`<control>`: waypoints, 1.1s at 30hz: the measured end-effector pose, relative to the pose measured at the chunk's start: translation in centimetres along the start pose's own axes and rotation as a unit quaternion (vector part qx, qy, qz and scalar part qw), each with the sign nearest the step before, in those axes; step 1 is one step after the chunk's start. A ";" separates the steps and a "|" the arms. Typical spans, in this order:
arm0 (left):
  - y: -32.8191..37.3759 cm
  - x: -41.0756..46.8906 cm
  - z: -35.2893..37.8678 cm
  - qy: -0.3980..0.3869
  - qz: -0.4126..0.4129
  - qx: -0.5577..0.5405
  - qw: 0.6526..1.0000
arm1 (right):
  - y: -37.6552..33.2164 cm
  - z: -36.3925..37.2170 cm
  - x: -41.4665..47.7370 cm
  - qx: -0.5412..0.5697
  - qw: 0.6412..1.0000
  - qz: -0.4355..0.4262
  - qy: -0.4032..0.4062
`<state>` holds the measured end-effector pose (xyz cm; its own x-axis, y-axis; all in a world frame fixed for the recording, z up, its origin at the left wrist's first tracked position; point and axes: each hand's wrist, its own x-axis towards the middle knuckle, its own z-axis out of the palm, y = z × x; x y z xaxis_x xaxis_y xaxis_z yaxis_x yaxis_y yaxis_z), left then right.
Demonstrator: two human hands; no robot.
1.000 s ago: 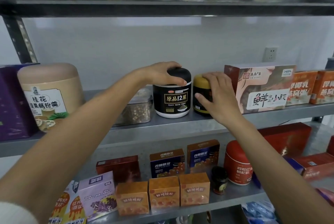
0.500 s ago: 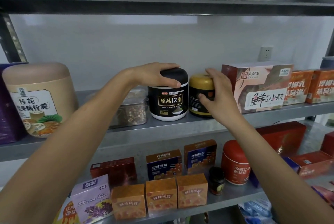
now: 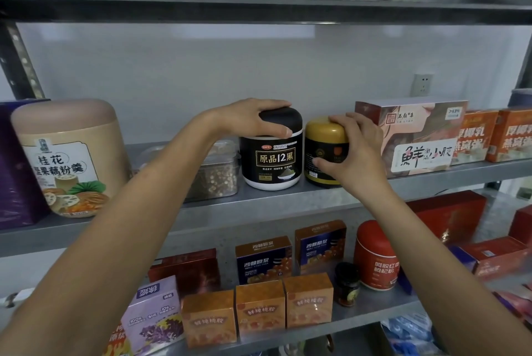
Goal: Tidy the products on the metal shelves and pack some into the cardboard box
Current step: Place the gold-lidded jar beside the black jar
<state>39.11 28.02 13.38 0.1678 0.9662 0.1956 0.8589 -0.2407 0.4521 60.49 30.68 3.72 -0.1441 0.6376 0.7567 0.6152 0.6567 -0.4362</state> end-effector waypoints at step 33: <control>7.7 -11.2 16.1 0.130 0.056 -0.507 0.850 | -4.7 -5.0 -14.9 0.319 0.939 0.113 0.067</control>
<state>51.65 16.87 0.68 -0.0037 0.9105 0.4134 -0.0364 -0.4132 0.9099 63.68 16.08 -3.09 0.0599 0.7605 0.6466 0.0232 0.6465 -0.7626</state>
